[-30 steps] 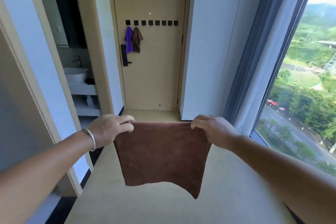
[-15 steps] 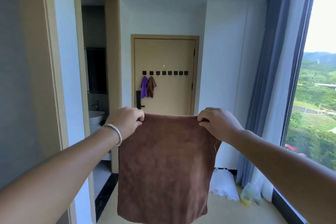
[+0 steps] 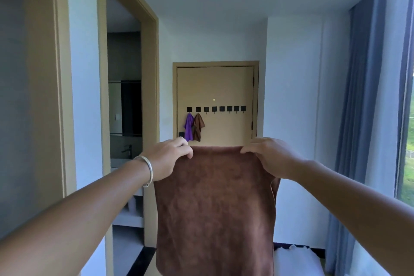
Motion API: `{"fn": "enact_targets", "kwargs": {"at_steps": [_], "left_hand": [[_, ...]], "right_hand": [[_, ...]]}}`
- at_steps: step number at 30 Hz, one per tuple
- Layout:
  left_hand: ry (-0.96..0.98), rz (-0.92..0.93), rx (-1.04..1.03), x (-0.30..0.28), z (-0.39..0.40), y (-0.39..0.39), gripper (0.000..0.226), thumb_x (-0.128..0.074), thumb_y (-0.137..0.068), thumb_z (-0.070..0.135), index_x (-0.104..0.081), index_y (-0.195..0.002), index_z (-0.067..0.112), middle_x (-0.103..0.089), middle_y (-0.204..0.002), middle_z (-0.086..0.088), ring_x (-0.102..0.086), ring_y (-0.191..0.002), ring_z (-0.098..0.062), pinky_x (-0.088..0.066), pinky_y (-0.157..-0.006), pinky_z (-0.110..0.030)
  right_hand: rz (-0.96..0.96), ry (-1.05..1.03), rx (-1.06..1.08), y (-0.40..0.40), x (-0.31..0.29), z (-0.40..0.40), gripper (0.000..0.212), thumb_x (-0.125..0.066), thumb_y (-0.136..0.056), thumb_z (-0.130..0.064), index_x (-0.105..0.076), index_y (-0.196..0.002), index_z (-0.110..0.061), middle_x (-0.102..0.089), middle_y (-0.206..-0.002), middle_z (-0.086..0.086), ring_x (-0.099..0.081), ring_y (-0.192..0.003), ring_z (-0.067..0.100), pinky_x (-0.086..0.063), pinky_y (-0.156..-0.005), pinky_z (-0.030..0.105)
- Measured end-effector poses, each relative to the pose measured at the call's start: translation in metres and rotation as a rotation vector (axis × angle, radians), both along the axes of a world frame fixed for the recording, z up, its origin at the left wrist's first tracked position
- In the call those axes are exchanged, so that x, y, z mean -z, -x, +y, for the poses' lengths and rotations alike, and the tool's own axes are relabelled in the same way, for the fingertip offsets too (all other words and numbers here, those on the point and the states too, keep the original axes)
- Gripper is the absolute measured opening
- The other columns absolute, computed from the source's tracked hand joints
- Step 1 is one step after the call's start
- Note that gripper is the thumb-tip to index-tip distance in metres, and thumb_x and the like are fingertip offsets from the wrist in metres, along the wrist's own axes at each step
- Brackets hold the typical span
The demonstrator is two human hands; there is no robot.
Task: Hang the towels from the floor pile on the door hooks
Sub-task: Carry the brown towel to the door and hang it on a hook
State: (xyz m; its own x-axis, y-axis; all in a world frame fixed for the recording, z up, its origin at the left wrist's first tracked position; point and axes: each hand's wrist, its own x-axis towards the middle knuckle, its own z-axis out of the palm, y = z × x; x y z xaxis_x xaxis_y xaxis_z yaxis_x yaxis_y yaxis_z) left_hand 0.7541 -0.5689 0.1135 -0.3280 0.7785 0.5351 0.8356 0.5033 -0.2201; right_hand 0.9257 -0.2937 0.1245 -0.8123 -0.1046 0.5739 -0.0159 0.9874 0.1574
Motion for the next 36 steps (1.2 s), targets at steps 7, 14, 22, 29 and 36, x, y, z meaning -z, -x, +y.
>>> {"fn": "enact_targets", "kwargs": {"at_steps": [7, 14, 22, 29, 36], "left_hand": [[-0.023, -0.025, 0.038, -0.032, 0.08, 0.064, 0.045, -0.042, -0.079, -0.004, -0.053, -0.104, 0.032, -0.049, -0.112, 0.022, -0.05, -0.081, -0.007, -0.045, -0.075, -0.027], [-0.029, -0.009, -0.009, -0.039, 0.148, 0.136, 0.04, -0.046, -0.079, 0.002, -0.054, -0.1, 0.036, -0.047, -0.101, 0.027, -0.046, -0.067, 0.001, -0.031, -0.06, -0.014], [-0.007, 0.018, 0.069, -0.027, 0.204, 0.254, 0.06, -0.037, -0.079, -0.005, -0.044, -0.116, 0.042, -0.037, -0.128, 0.025, -0.054, -0.091, -0.012, -0.047, -0.079, -0.031], [0.012, 0.042, 0.089, -0.02, 0.246, 0.399, 0.064, -0.041, -0.077, 0.002, -0.041, -0.125, 0.045, -0.037, -0.137, 0.03, -0.052, -0.102, -0.005, -0.036, -0.077, -0.018], [0.014, 0.012, 0.129, -0.022, 0.283, 0.521, 0.061, -0.043, -0.078, 0.004, -0.046, -0.127, 0.041, -0.043, -0.137, 0.027, -0.055, -0.1, -0.006, -0.039, -0.079, -0.02]], "right_hand": [[0.021, 0.049, 0.004, 0.078, -0.029, 0.081, 0.035, -0.045, -0.089, -0.02, -0.067, -0.108, -0.041, -0.061, -0.109, -0.024, -0.051, -0.091, 0.003, -0.042, -0.079, 0.021], [0.081, 0.067, -0.003, 0.16, -0.031, 0.138, 0.014, -0.056, -0.092, -0.03, -0.07, -0.094, -0.033, -0.064, -0.096, -0.016, -0.059, -0.088, 0.011, -0.049, -0.078, 0.027], [0.028, 0.04, -0.103, 0.268, -0.02, 0.196, 0.028, -0.047, -0.097, -0.008, -0.066, -0.1, -0.029, -0.058, -0.103, -0.011, -0.057, -0.088, 0.011, -0.048, -0.079, 0.021], [-0.032, 0.062, -0.07, 0.402, -0.022, 0.236, 0.034, -0.045, -0.097, -0.009, -0.067, -0.111, -0.031, -0.061, -0.113, -0.014, -0.056, -0.101, 0.008, -0.046, -0.091, 0.021], [-0.054, 0.064, -0.032, 0.521, -0.032, 0.272, 0.031, -0.052, -0.095, -0.013, -0.067, -0.112, -0.034, -0.063, -0.115, -0.017, -0.057, -0.103, 0.005, -0.043, -0.092, 0.019]]}}
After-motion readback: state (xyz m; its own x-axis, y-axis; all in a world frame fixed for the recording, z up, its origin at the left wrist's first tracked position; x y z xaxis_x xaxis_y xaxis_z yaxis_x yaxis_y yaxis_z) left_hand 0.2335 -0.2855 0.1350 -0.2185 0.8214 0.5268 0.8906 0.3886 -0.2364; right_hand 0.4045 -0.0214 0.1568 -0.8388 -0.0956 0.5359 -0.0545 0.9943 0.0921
